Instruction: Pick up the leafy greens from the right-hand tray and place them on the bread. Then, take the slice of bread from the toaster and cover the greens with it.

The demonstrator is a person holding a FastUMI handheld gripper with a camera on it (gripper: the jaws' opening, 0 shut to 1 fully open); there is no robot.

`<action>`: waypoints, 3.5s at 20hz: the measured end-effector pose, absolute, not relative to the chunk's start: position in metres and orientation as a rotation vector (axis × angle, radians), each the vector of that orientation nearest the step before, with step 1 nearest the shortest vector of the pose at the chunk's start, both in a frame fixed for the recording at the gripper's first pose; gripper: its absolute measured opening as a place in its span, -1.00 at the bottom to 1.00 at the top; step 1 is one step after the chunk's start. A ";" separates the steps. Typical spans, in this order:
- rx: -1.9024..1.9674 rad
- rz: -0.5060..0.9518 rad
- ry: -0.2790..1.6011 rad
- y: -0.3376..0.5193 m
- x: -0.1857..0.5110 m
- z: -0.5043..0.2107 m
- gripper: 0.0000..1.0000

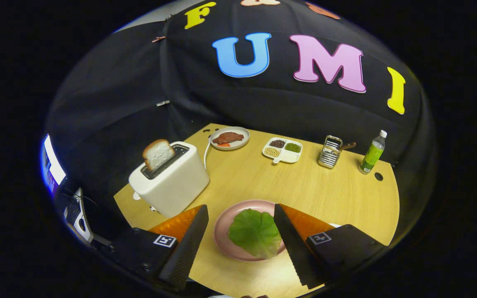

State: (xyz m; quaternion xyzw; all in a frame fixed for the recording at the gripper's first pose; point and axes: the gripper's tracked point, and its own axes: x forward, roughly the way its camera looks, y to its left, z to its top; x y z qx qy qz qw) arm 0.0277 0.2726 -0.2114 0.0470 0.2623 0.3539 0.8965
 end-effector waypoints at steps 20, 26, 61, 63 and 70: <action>0.169 0.909 0.507 0.499 0.010 -0.104 0.98; 0.172 0.783 0.692 0.547 0.039 -0.157 0.96; 0.397 0.650 0.625 0.440 0.049 -0.084 -0.75; 0.387 0.623 0.602 0.407 0.054 -0.085 -0.75; 0.368 0.493 0.622 0.301 0.067 -0.131 -0.75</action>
